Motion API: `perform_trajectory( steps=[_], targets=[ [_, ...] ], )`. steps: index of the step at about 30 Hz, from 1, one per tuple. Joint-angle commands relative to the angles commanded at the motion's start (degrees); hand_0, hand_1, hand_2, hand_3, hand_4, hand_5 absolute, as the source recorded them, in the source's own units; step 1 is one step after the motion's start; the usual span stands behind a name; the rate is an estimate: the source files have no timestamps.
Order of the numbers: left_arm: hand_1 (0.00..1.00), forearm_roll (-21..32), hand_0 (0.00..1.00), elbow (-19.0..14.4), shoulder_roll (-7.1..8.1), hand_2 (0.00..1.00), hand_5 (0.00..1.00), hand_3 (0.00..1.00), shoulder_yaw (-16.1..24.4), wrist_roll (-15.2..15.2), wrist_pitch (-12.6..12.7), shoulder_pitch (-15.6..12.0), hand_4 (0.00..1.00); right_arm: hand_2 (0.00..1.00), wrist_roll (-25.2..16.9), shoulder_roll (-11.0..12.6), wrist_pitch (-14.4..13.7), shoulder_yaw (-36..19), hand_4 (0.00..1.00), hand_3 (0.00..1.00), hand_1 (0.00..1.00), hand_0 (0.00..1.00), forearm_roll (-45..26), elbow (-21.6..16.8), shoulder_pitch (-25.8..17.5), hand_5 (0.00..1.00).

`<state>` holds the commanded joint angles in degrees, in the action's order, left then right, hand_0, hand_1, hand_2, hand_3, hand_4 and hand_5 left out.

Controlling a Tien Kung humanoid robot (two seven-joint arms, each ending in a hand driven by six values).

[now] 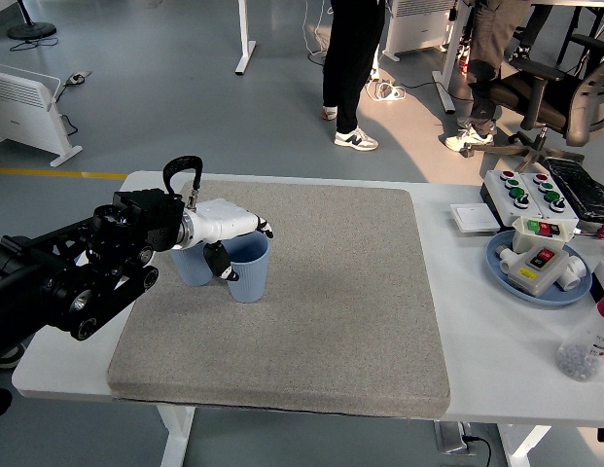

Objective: Push cup pick cup insert cup

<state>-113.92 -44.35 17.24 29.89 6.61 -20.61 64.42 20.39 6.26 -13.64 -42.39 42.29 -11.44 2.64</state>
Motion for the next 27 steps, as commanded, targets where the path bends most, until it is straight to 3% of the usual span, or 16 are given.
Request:
perform_trajectory(
  steps=[4, 5, 10, 11, 21, 27],
  targets=[
    [0.623, 0.0, 0.492, -0.3, 0.06, 0.693, 0.002, 0.68, 0.2, 0.1, -0.2, -0.1, 0.628, 0.561, 0.0, 0.0, 0.0, -0.1, 0.13, 0.557, 0.506, 0.529, 0.1, 0.0, 0.0, 0.813],
    [0.581, 0.1, 0.486, -0.4, 0.07, 0.624, 0.002, 0.571, 0.2, 0.1, -0.3, -0.1, 0.563, 0.561, 0.0, 0.0, 0.0, -0.1, 0.131, 0.557, 0.506, 0.529, 0.2, 0.0, 0.0, 0.81],
    [0.581, 0.3, 0.486, -0.6, 0.21, 0.624, 0.002, 0.571, 0.4, 0.1, -0.6, -0.4, 0.563, 0.561, 0.1, -0.1, 0.1, -0.3, 0.131, 0.557, 0.506, 0.529, 0.6, 0.0, 0.0, 0.81],
    [0.526, 0.4, 0.482, -0.6, 0.23, 0.548, 0.002, 0.486, 0.5, 0.2, -0.6, -0.5, 0.48, 0.56, 0.1, -0.1, 0.1, -0.4, 0.133, 0.556, 0.505, 0.529, 0.7, 0.0, 0.0, 0.806],
    [0.498, 0.4, 0.484, -3.3, 0.91, 0.517, 0.002, 0.467, 2.6, 0.0, -1.5, -1.0, 0.45, 0.56, 0.2, -0.1, 0.1, -0.5, 0.134, 0.555, 0.506, 0.529, 0.6, 0.0, 0.0, 0.807],
    [0.497, -0.8, 0.482, -6.8, 1.91, 0.504, 0.002, 0.458, 5.4, -0.6, -3.4, -1.1, 0.445, 0.559, 0.1, -0.1, 0.1, -0.4, 0.135, 0.556, 0.505, 0.529, 0.5, 0.0, -0.1, 0.806]
  ],
)
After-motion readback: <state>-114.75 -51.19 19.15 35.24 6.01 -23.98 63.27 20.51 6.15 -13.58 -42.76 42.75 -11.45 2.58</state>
